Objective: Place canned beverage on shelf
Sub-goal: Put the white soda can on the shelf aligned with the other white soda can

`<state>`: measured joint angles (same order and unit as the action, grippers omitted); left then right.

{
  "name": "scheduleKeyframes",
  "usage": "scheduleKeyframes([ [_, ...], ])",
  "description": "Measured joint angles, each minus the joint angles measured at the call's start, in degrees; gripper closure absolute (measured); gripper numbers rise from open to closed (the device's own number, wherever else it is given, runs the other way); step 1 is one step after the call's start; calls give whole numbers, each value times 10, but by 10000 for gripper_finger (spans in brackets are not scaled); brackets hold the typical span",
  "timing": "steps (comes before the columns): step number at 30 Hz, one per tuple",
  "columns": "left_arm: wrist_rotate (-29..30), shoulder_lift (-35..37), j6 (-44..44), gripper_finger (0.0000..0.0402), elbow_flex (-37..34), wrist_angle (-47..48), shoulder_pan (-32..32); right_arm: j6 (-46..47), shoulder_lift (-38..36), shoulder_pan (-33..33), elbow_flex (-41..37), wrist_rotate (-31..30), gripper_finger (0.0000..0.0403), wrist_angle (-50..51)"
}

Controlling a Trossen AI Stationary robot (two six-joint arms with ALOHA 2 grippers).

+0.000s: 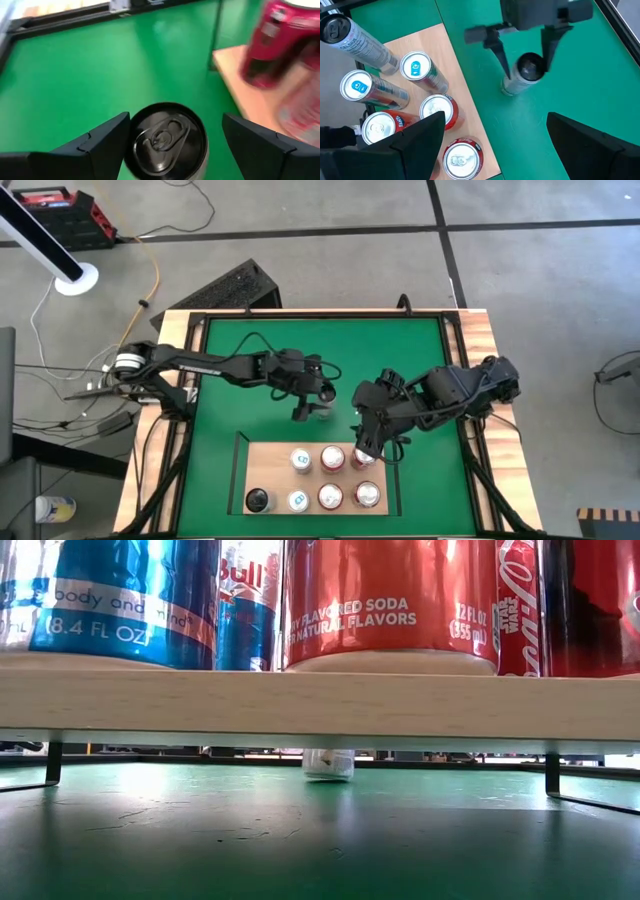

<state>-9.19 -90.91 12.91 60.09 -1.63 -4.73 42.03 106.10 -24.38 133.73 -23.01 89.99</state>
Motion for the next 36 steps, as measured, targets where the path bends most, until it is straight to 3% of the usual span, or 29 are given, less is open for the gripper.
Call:
scheduleKeyframes([
  [8, 8, -21, -7, 100, 5, -25, -2, 0, 0, 1, 0, 3, 30, 0],
  [25, -6, 36, 21, 100, 4, -13, 9, -15, 0, 2, 0, 6, 30, 0],
  [36, -5, -2, 18, 100, 4, 2, -4, -15, 1, 2, 0, 7, 30, 0],
])
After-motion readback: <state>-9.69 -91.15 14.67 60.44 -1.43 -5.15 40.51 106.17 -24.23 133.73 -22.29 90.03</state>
